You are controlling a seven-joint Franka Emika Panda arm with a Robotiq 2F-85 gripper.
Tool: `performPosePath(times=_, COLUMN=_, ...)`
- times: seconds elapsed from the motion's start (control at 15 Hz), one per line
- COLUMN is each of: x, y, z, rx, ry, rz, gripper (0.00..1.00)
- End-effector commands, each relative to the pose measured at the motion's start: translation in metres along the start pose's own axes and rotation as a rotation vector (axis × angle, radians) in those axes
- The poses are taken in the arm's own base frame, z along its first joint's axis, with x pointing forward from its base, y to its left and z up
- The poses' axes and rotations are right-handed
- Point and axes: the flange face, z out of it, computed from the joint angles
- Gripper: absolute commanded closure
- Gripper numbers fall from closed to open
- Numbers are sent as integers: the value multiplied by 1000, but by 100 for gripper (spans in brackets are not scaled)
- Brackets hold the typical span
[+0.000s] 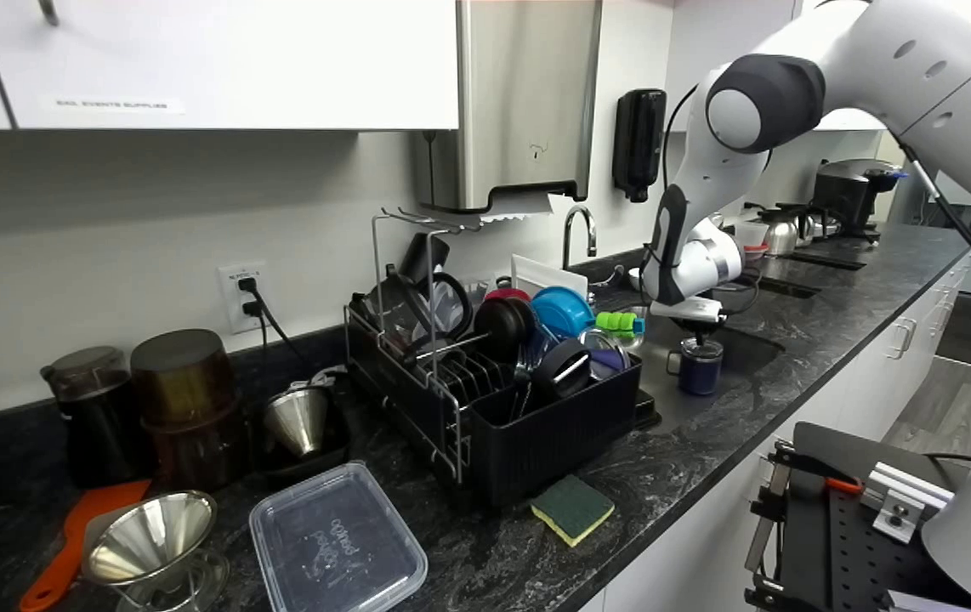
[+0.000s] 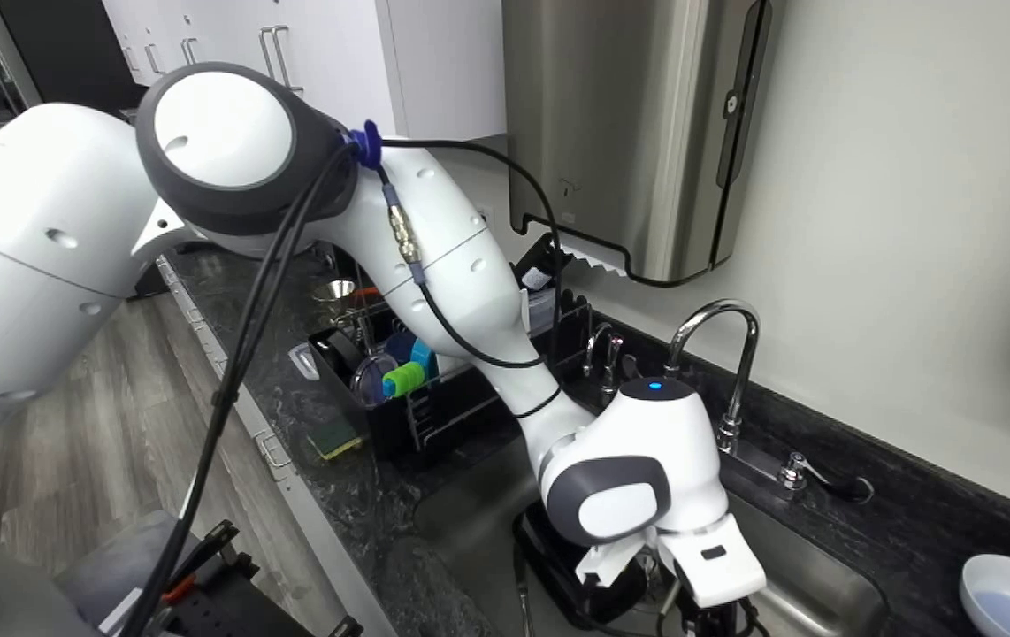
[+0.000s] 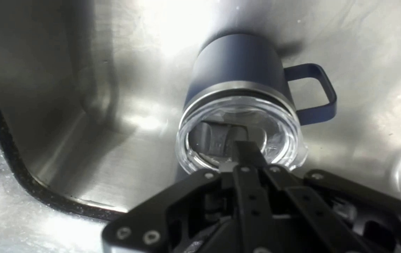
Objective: Attach the lid on the dish rack onto the cup in the sink
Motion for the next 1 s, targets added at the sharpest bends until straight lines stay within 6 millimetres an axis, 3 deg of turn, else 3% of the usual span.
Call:
performPosePath(times=0.0, x=5, y=-5, z=9, rx=-58, ry=-45, rz=-46, gripper=100)
performPosePath(times=0.93, x=14, y=0, z=24, rx=-44, ry=-86, rz=-74, gripper=100)
